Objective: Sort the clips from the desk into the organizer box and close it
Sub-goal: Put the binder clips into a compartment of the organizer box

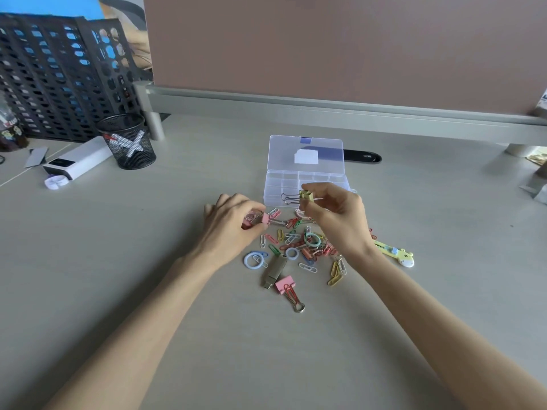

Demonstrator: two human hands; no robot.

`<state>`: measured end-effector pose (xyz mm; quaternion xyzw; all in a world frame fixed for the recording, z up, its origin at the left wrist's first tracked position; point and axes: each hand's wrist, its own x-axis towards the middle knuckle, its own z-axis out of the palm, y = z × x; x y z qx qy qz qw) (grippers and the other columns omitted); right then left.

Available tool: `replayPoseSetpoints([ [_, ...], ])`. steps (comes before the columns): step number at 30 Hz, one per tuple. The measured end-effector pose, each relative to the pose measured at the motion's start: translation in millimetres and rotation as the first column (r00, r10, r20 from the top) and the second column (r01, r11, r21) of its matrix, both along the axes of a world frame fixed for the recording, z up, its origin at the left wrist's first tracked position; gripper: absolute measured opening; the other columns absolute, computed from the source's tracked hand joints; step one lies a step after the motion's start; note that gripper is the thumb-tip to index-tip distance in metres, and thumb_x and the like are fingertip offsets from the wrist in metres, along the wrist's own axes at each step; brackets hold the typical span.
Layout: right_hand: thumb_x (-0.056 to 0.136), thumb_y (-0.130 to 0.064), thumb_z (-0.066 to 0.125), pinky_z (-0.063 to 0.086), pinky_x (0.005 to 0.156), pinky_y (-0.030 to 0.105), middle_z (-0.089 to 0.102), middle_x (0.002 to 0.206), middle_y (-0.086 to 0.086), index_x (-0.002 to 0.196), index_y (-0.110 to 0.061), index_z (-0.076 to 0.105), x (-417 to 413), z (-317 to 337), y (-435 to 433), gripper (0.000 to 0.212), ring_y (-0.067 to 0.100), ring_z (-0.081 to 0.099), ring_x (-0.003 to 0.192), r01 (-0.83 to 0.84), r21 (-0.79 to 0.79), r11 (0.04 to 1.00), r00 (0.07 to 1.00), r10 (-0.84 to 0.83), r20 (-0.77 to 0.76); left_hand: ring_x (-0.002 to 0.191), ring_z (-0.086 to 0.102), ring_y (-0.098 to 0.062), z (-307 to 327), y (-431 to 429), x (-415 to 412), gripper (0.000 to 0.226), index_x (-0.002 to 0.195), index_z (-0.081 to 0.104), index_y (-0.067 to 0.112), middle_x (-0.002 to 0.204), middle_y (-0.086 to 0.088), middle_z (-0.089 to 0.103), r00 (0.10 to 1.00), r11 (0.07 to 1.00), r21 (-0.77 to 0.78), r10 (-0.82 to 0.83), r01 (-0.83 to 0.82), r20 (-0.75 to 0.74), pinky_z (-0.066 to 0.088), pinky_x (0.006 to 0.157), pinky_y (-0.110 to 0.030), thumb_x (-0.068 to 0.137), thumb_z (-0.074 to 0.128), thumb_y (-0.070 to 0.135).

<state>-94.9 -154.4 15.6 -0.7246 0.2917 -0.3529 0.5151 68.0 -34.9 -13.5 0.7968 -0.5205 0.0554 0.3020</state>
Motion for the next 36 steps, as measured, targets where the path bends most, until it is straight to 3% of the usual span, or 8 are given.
replayPoseSetpoints([
  [5,0.082,-0.012,0.068,0.049,0.064,0.021,0.074,0.088,0.006,0.099,-0.02,0.071,4.6,3.4,-12.2,0.018,0.02,0.07,0.081,-0.007,0.03,1.0,1.0,0.007,0.005,0.102,0.042,-0.015,4.8,-9.6,9.4,0.02,0.101,0.069,0.034,0.104,0.015,0.057,0.989,0.988,0.106,-0.124,0.115,0.079,0.022,0.075,-0.031,0.082,0.067,0.039],
  [9,0.081,-0.012,0.068,0.055,0.071,0.037,0.074,0.087,0.008,0.094,-0.021,0.072,6.8,4.5,-25.3,0.016,0.027,0.07,0.084,0.017,0.019,1.0,1.0,-0.017,-0.006,0.095,0.041,-0.01,11.3,-13.5,16.6,0.015,0.091,0.067,0.032,0.095,0.018,0.058,0.98,0.97,0.14,-0.199,0.2,-0.025,0.029,0.081,-0.031,0.079,0.07,0.04],
  [12,0.081,-0.016,0.07,0.055,0.08,0.044,0.073,0.084,0.012,0.089,-0.022,0.073,11.7,7.2,-36.3,0.011,0.022,0.067,0.077,0.01,0.012,1.0,0.999,-0.01,-0.038,0.085,0.043,0.002,19.5,-18.4,23.0,0.015,0.094,0.068,0.025,0.083,0.024,0.054,0.956,0.966,-0.022,-0.26,0.259,-0.133,0.039,0.076,-0.021,0.082,0.07,0.034],
  [15,0.08,-0.018,0.069,0.055,0.081,0.044,0.073,0.082,0.012,0.085,-0.024,0.073,20.8,9.9,-45.9,0.009,0.016,0.063,0.073,0.029,0.015,0.999,0.998,-0.029,-0.05,0.083,0.041,0.008,28.4,-33.6,32.0,0.016,0.102,0.066,0.025,0.087,0.027,0.051,0.968,0.965,-0.15,-0.229,0.213,-0.1,0.034,0.072,-0.009,0.086,0.065,0.027],
  [19,0.08,-0.014,0.068,0.056,0.085,0.047,0.07,0.078,0.009,0.087,-0.02,0.071,37.8,16.1,-54.5,0.01,0.017,0.066,0.074,0.039,0.033,0.999,0.997,-0.036,-0.074,0.09,0.038,-0.005,20.8,-65.9,45.1,0.025,0.113,0.064,0.022,0.1,0.017,0.053,0.984,0.984,-0.089,-0.159,0.152,-0.079,0.031,0.077,-0.022,0.088,0.063,0.025],
  [24,0.073,-0.02,0.067,0.056,0.083,0.048,0.069,0.072,-0.004,0.084,-0.021,0.069,50.0,17.9,-66.0,0.012,0.022,0.069,0.075,0.092,0.005,0.996,0.99,-0.091,-0.104,0.099,0.044,-0.013,10.1,-85.9,45.9,0.027,0.115,0.066,0.022,0.108,0.007,0.061,0.977,0.985,-0.084,-0.159,0.148,-0.14,0.036,0.081,-0.025,0.089,0.061,0.024],
  [28,0.078,-0.021,0.065,0.055,0.079,0.033,0.07,0.081,-0.007,0.092,-0.021,0.069,51.0,18.7,-71.0,0.014,0.019,0.068,0.081,0.147,-0.134,0.98,0.967,-0.171,-0.191,0.103,0.044,-0.017,4.4,-85.9,48.4,0.028,0.116,0.066,0.021,0.107,0.004,0.059,0.982,0.987,-0.072,-0.153,0.145,-0.11,0.037,0.087,-0.028,0.089,0.063,0.028],
  [36,0.08,-0.017,0.064,0.052,0.078,0.029,0.068,0.08,-0.006,0.088,-0.022,0.07,63.0,15.4,-72.7,0.011,0.009,0.063,0.067,-0.011,-0.145,0.989,0.964,-0.028,-0.266,0.114,0.042,-0.01,-7.3,-86.6,56.9,0.033,0.118,0.064,0.026,0.115,0.012,0.055,0.921,0.983,-0.124,-0.17,0.135,-0.351,0.036,0.097,-0.028,0.085,0.066,0.032],
])
